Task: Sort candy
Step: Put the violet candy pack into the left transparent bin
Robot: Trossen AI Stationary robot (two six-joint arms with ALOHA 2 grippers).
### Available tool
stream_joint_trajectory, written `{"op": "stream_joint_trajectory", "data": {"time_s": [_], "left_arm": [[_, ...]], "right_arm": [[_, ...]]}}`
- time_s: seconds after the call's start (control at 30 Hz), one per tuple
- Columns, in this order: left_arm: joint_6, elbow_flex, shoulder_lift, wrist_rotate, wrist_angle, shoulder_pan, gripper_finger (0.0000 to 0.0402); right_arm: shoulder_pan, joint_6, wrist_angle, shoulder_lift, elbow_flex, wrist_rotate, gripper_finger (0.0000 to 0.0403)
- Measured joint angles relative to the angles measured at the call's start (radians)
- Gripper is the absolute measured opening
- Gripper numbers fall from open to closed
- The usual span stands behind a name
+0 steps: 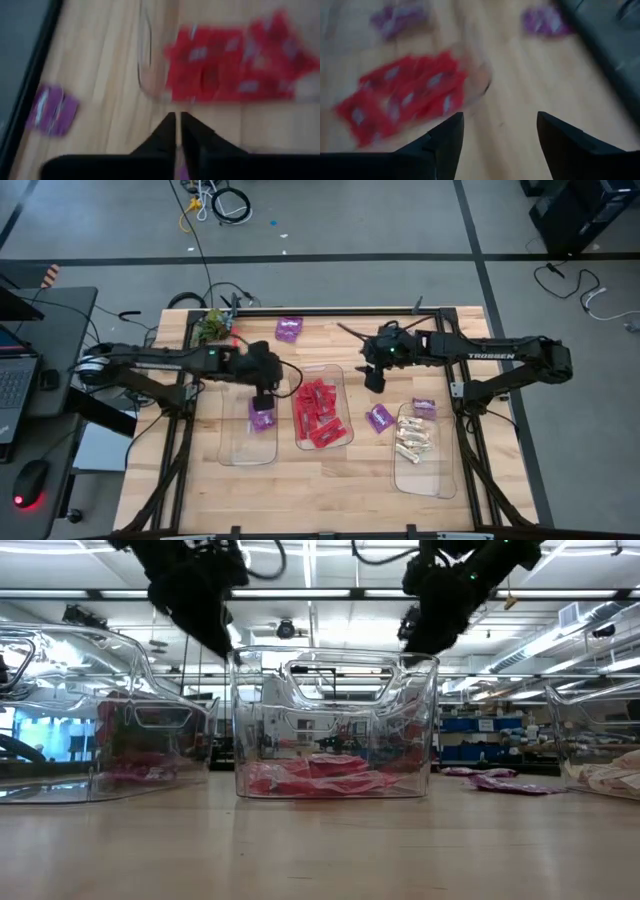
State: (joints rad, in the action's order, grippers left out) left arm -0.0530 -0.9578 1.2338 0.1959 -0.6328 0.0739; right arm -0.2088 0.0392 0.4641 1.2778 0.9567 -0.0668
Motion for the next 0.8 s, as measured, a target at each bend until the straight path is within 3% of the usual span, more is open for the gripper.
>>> {"op": "stream_joint_trajectory", "data": {"time_s": [0.07, 0.23, 0.33, 0.43, 0.8], "left_arm": [[-0.009, 0.066, -0.070, -0.053, 0.148, 0.017, 0.0008], [-0.030, 0.227, -0.225, -0.197, 0.558, 0.051, 0.0006], [-0.048, 0.297, -0.282, -0.300, 0.698, 0.085, 0.0002], [-0.049, 0.325, -0.320, -0.349, 0.742, 0.122, 0.0002], [-0.132, 0.325, -0.339, -0.359, 0.744, 0.205, 0.0001]], "right_arm": [[0.007, 0.038, 0.056, 0.002, 0.000, 0.045, 0.0240], [0.052, 0.041, 0.124, 0.041, 0.000, 0.133, 0.0245], [0.085, 0.029, 0.121, 0.095, 0.000, 0.167, 0.0242], [0.110, 0.029, 0.128, 0.158, 0.000, 0.192, 0.0238], [0.188, -0.015, 0.211, 0.364, 0.000, 0.244, 0.0223]]}}
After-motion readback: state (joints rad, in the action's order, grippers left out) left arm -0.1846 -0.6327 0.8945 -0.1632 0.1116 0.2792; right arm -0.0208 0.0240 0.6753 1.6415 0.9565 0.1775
